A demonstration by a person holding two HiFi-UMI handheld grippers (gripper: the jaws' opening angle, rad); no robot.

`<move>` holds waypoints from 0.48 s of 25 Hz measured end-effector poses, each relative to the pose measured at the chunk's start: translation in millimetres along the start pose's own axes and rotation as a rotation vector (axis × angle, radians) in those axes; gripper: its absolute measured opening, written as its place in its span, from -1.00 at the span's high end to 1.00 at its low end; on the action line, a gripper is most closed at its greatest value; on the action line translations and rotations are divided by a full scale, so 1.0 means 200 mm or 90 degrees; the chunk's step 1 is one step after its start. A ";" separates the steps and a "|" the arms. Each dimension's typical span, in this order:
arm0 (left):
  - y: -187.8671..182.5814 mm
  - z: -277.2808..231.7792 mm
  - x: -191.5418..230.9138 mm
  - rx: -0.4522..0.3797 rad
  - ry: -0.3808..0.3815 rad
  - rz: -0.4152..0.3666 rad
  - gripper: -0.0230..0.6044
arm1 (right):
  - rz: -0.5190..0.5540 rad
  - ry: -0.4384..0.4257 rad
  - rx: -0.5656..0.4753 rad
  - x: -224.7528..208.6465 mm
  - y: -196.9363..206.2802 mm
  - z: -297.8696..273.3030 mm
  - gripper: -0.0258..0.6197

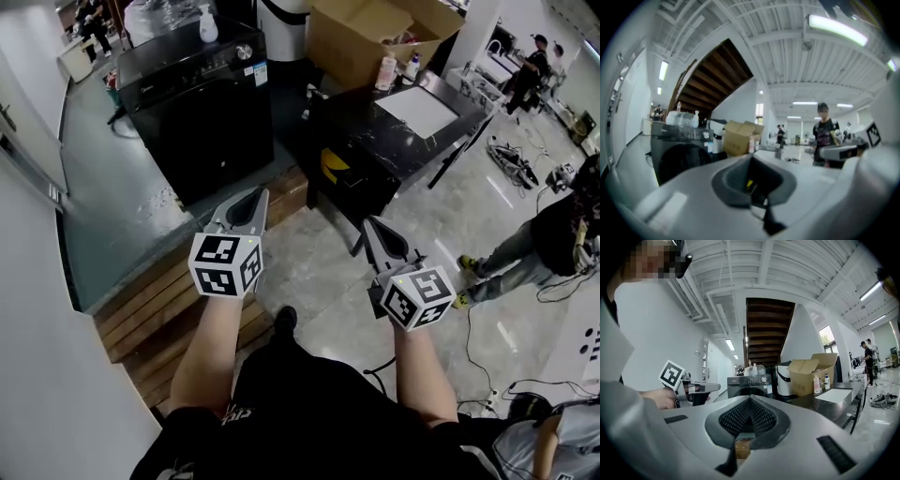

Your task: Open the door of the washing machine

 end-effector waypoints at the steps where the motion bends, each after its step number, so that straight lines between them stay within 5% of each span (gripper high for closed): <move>1: 0.00 -0.03 0.02 -0.001 0.000 0.003 0.90 | 0.002 -0.002 0.005 -0.02 0.00 -0.03 0.94; 12: -0.09 -0.44 0.39 0.006 -0.003 0.021 0.90 | 0.000 -0.018 0.032 -0.22 -0.11 -0.54 0.94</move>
Point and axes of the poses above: the fingertips, and each gripper's own axes: z backward along the fingers, x to its left, y out of its underside, the point moved 2 cm from there along z, backward along the fingers, and after that the axes turned 9 degrees about x, right-handed, at the moved point
